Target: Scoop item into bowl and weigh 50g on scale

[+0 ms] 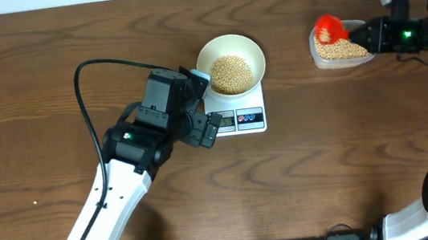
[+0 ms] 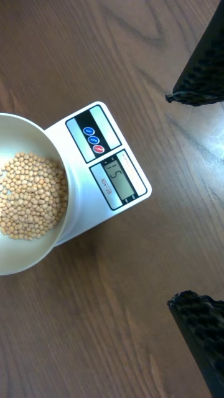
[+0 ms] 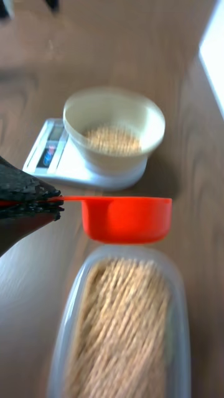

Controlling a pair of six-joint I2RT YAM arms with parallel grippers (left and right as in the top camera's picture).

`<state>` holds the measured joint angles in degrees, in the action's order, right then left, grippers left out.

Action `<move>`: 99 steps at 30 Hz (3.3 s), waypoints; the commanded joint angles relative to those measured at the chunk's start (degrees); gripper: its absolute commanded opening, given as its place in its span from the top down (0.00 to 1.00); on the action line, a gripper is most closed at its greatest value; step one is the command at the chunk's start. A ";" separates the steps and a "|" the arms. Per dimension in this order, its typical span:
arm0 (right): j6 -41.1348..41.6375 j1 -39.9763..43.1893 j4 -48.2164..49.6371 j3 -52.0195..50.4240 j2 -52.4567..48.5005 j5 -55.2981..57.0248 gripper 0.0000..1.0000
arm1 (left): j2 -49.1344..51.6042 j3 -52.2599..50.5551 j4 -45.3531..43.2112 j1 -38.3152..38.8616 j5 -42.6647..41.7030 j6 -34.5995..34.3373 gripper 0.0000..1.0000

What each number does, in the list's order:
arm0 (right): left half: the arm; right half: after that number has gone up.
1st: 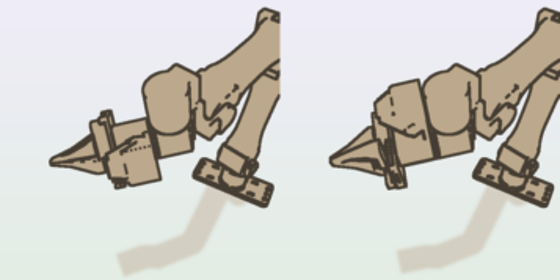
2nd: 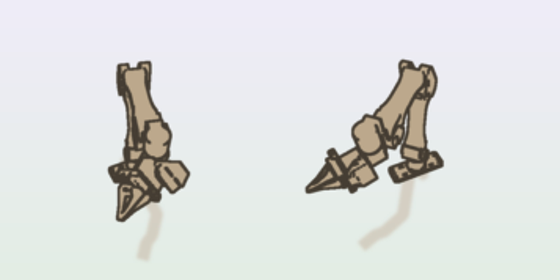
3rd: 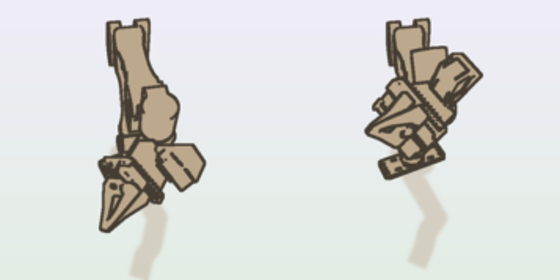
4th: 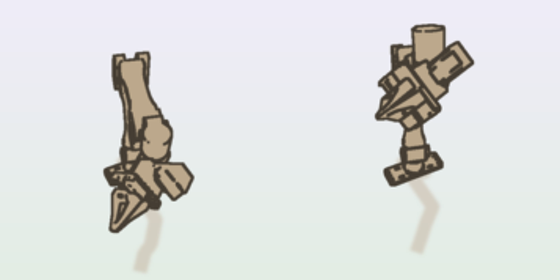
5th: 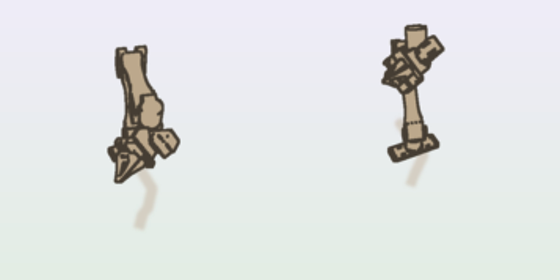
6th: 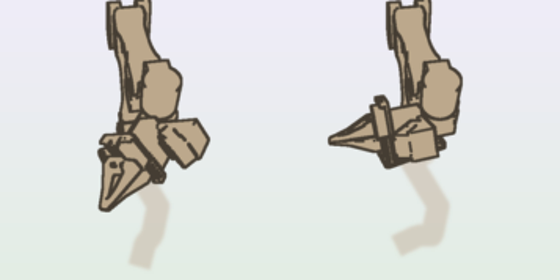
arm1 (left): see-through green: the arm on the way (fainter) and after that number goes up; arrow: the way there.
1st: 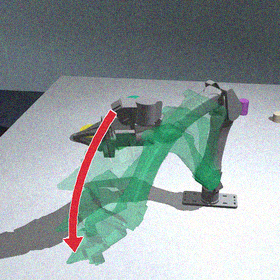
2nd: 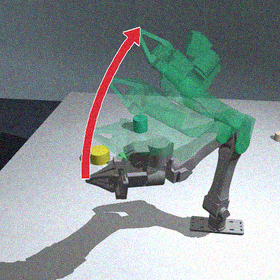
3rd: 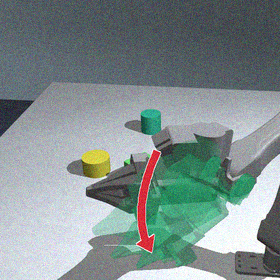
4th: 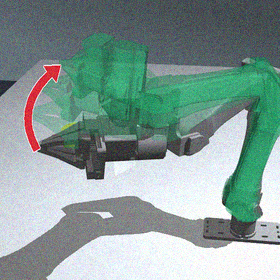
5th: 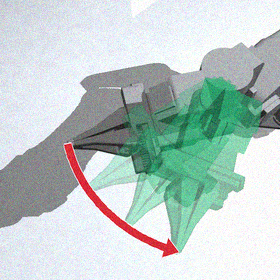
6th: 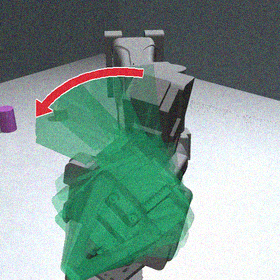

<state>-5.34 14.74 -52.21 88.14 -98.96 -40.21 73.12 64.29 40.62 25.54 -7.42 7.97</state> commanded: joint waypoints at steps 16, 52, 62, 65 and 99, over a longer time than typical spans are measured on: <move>3.17 -15.74 -0.81 0.46 0.81 58.69 0.98 | -0.13 -0.22 0.09 -0.20 -0.31 0.57 0.03; -3.78 -33.53 11.54 5.05 -8.70 13.92 0.99 | -0.13 -0.22 0.09 -0.20 -0.31 0.57 0.03; -3.89 -36.87 11.63 4.87 -13.81 22.62 0.99 | -0.13 -0.22 0.09 -0.20 -0.31 0.57 0.03; -5.09 -38.07 11.58 4.83 -15.30 24.83 0.99 | -0.13 -0.22 0.09 -0.20 -0.31 0.57 0.03; 0.70 -36.76 9.68 4.85 -15.91 14.05 0.99 | -0.13 -0.22 0.09 -0.20 -0.31 0.57 0.03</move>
<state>-7.90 -23.77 -42.17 93.06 -113.86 -24.88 73.12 64.29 40.62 25.54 -7.44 7.97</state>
